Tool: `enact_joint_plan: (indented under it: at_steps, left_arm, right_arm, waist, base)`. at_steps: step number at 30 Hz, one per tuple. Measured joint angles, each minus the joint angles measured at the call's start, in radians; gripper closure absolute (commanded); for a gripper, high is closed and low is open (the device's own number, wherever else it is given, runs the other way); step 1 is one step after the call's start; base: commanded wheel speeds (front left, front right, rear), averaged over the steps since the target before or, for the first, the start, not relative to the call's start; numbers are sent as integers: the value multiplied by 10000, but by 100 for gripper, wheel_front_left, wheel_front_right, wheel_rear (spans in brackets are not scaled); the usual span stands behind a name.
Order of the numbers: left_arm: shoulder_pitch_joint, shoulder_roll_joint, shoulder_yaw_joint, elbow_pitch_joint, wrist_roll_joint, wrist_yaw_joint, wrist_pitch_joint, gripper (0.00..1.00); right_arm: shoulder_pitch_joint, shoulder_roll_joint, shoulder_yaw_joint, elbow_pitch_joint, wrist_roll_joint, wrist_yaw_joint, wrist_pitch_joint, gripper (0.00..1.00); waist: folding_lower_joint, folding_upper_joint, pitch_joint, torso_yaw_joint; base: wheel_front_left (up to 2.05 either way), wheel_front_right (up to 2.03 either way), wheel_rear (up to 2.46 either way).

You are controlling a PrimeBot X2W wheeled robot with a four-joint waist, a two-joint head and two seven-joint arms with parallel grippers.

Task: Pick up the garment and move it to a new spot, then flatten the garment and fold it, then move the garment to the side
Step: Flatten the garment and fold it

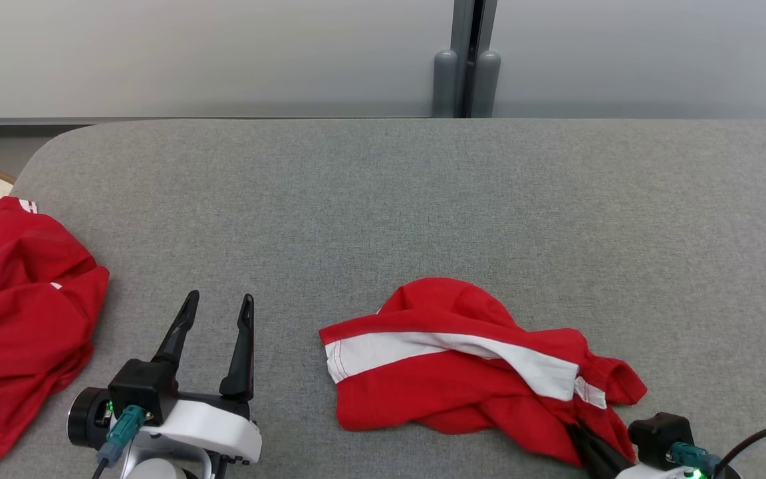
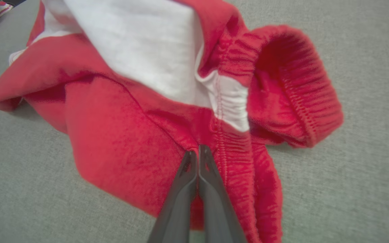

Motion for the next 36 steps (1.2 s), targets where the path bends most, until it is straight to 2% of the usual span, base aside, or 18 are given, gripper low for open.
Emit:
enact_joint_plan:
  at_steps: [3,4,6,13,23,36]
  left_arm:
    - [-4,0,8,15,0,0,-2,0]
    - [-4,2,8,23,0,2,-6,0]
    - [-3,8,19,25,0,12,-10,0]
    - [140,138,111,38,-63,75,-12,0]
    - [698,305,171,-54,-165,207,10,0]
    - [1290,418,19,-368,-347,286,270,0]
  right_arm:
    - [124,301,-188,117,67,0,-69,100]
    - [131,376,-274,148,79,0,-138,74]
    - [128,529,-431,151,88,0,-316,0]
    - [146,711,-744,-616,134,0,-989,0]
    - [361,667,-1321,-2157,-17,0,-1302,0]
    - [361,616,-2291,-2669,-353,0,-1072,0]
  waist:
    - [0,0,-13,-3]
    - [0,0,-24,-8]
    - [0,0,-59,-25]
    - [0,0,-345,-125]
    - [0,0,-954,-329]
    - [-1,0,-1432,-459]
  base:
    - [0,0,0]
    - [0,0,0]
    - [0,0,0]
    - [0,0,0]
    - [0,0,0]
    - [0,0,0]
